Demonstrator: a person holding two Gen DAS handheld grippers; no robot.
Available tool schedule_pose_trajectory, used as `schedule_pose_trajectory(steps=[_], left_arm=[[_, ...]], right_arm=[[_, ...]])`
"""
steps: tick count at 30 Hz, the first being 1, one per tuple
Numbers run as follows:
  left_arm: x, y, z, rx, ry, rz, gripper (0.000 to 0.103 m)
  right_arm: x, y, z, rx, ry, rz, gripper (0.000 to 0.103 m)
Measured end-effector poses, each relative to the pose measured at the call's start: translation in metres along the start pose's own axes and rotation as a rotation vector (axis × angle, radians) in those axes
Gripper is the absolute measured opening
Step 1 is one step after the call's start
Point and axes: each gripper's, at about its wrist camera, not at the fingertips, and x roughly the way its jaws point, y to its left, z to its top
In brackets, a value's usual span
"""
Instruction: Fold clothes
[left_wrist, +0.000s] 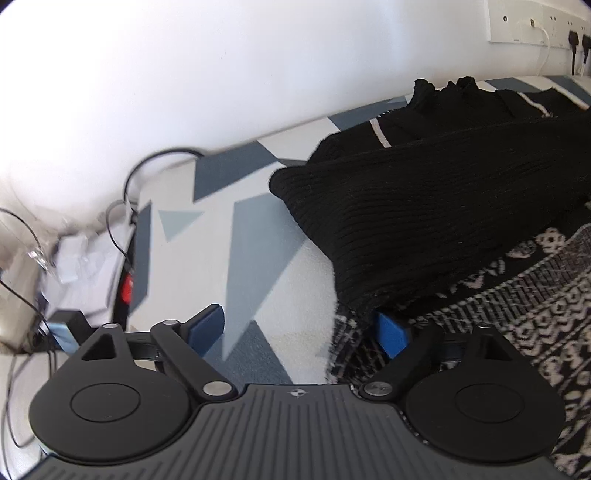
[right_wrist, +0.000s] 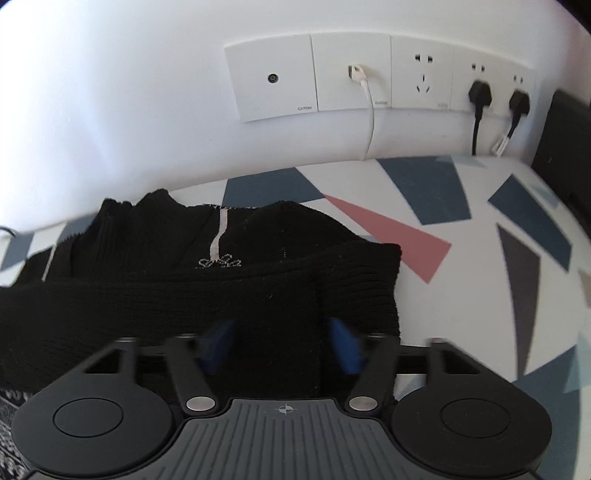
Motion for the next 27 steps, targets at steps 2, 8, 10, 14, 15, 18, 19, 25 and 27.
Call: schedule_pose_trajectory(steps=[2,8,10,14,15,18,19,25,27], left_arm=[[-0.003,0.001,0.000,-0.021,0.010,-0.017,0.099],[-0.012,-0.001,0.000,-0.079,0.050,-0.118,0.102],[-0.015,-0.003,0.000,-0.109,0.073,-0.166,0.102],[-0.022,-0.010,0.000,-0.174,0.117,-0.275,0.102],[-0.025,-0.014,0.001,-0.177,0.119,-0.289,0.102],[-0.033,-0.027,0.003,-0.171,0.120,-0.315,0.103],[-0.035,-0.031,0.004,-0.173,0.120,-0.324,0.103],[-0.047,-0.050,0.000,-0.174,0.131,-0.394,0.103],[-0.046,-0.056,-0.003,-0.168,0.147,-0.400,0.103]], right_arm=[[-0.009,0.004,-0.002,-0.006,-0.037,-0.022,0.075],[-0.030,0.006,-0.014,0.030,-0.057,-0.049,0.102],[-0.036,0.006,-0.020,0.032,-0.047,-0.059,0.102],[-0.048,0.007,-0.035,0.052,0.010,-0.060,0.102],[-0.052,0.008,-0.040,0.056,0.012,-0.056,0.102],[-0.063,0.009,-0.053,0.068,0.017,-0.046,0.102],[-0.065,0.009,-0.058,0.071,0.022,-0.045,0.102],[-0.071,0.011,-0.076,0.066,0.051,-0.067,0.102],[-0.071,0.012,-0.081,0.065,0.060,-0.066,0.102]])
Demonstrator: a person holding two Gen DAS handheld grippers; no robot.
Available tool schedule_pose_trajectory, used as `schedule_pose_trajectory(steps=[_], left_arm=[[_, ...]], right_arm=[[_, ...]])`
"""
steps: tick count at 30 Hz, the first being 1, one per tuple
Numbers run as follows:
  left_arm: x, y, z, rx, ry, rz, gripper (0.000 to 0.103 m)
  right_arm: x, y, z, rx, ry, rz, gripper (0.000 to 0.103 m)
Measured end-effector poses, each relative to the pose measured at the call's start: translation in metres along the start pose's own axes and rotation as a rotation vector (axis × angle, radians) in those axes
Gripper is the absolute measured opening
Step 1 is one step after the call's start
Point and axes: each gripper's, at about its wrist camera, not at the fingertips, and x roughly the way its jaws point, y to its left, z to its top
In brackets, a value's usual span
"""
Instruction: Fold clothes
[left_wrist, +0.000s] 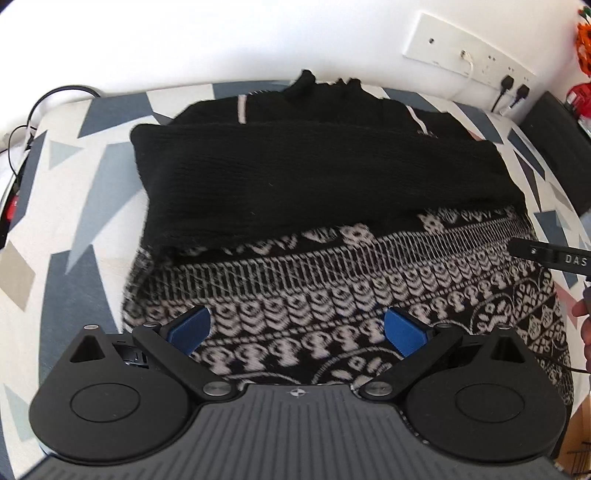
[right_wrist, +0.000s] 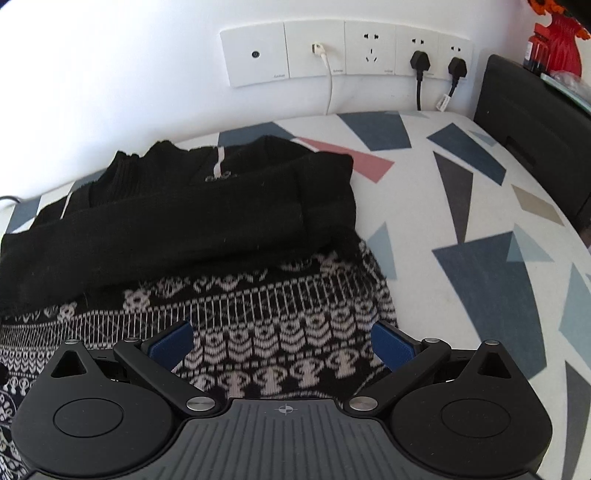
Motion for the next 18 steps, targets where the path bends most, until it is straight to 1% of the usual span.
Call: schedule_pose_trajectory(steps=[5,7,10,14,15,18], left_arm=[[0.015,-0.004,-0.011,-0.020,0.069,-0.012,0.103],[0.017,-0.009,-0.014,0.007,0.060,0.006,0.103],[0.019,-0.017,-0.016,0.064,0.071,0.032,0.103],[0.022,-0.028,-0.020,0.127,0.080,0.079,0.103],[0.023,-0.030,-0.020,0.136,0.080,0.091,0.103],[0.023,-0.033,-0.023,0.123,0.064,0.107,0.103]], right_arm=[[0.007,0.007,-0.007,-0.054,0.027,-0.018,0.102],[0.011,0.009,-0.008,-0.072,0.047,-0.023,0.102],[0.017,0.008,-0.011,-0.076,0.075,-0.027,0.102],[0.020,0.012,-0.017,-0.109,0.073,-0.046,0.102],[0.020,0.013,-0.019,-0.116,0.068,-0.048,0.102],[0.020,0.011,-0.020,-0.113,0.063,-0.045,0.102]])
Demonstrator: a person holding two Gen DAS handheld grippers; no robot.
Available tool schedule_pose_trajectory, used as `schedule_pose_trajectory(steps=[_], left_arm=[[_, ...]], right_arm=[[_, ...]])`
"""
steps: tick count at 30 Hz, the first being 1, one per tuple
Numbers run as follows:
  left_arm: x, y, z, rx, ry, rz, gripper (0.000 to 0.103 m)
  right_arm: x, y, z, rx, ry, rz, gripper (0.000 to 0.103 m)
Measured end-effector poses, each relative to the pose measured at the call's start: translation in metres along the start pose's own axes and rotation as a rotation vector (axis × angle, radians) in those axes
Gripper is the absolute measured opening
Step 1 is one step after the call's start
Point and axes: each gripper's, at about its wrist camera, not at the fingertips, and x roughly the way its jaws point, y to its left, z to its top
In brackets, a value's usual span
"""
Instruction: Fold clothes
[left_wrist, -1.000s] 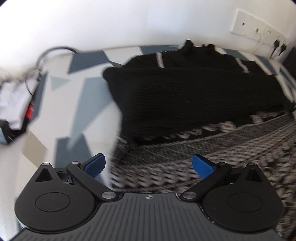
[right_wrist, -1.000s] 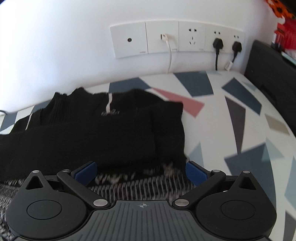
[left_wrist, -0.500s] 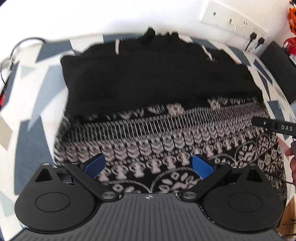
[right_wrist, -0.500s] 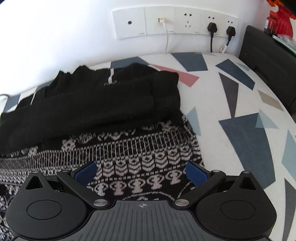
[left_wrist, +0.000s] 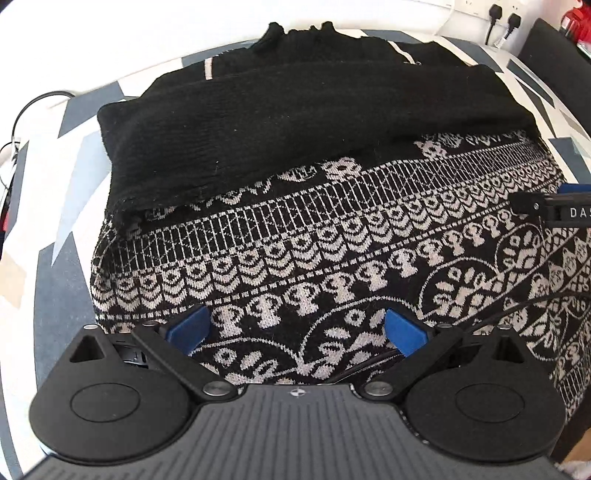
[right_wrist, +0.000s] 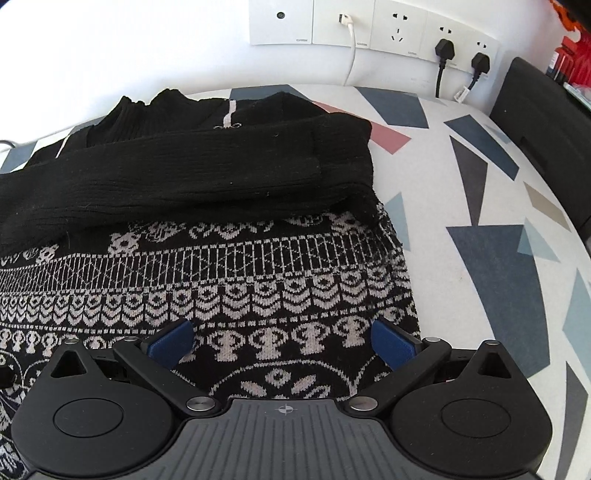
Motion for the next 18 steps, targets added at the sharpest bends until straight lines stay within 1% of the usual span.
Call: schedule_pose_trajectory(steps=[3,9,18], left_arm=[[-0.0010,-0.0007,-0.0016,-0.009,-0.007,0.007,0.103],[-0.0008,-0.0024,-0.0040,-0.041,-0.031,0.026,0.103],[0.0009,-0.0033,-0.0035,-0.065,-0.038,0.046,0.103]], right_arm=[[-0.0004,-0.0006,-0.0014,-0.001,-0.012,0.002,0.102],[-0.0010,0.0009,-0.0085,0.010,-0.075,-0.011,0.102],[0.0006,-0.0006,-0.0071,0.022,-0.069,-0.004,0.102]])
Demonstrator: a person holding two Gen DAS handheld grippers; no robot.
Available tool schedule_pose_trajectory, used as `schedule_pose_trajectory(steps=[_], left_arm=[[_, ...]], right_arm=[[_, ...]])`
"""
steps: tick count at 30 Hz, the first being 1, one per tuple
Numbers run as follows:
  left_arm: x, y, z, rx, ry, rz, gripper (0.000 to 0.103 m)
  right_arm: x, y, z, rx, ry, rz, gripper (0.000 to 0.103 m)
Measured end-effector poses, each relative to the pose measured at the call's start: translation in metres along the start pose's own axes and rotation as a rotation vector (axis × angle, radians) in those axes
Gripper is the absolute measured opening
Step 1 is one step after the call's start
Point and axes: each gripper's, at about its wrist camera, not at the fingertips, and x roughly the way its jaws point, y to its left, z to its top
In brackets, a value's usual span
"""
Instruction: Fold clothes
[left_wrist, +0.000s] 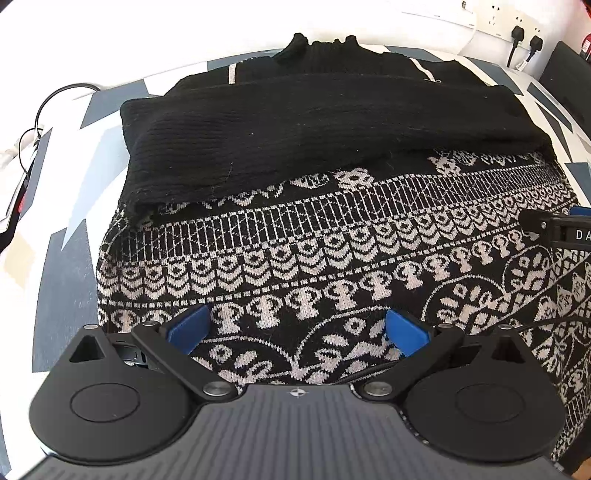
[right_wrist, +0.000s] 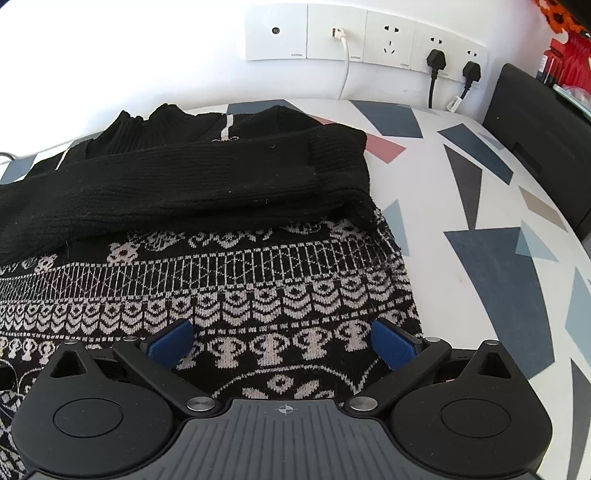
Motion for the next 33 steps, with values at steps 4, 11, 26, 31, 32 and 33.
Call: schedule_pose_trajectory(steps=[4,11,26,31,32,33], left_arm=[[0.000,0.000,0.001,-0.008,0.009,0.006,0.103],[-0.001,0.000,0.000,-0.015,-0.003,0.007,0.103],[-0.008,0.002,-0.003,-0.034,0.029,0.004,0.103],[-0.032,-0.005,-0.020,-0.082,-0.003,0.106,0.103],[-0.039,-0.009,-0.026,-0.083,-0.021,0.127,0.103],[-0.045,-0.013,-0.031,-0.084,-0.039,0.147,0.103]], right_arm=[[0.001,0.001,0.002,0.006,0.012,-0.004,0.102],[0.009,0.004,0.023,0.027,0.142,-0.028,0.102],[-0.043,0.004,0.007,0.090,0.152,-0.051,0.102],[-0.069,-0.005,-0.011,0.060,0.056,-0.003,0.102],[-0.074,-0.008,-0.014,0.059,0.042,0.026,0.102],[-0.079,-0.010,-0.018,0.048,0.027,0.050,0.102]])
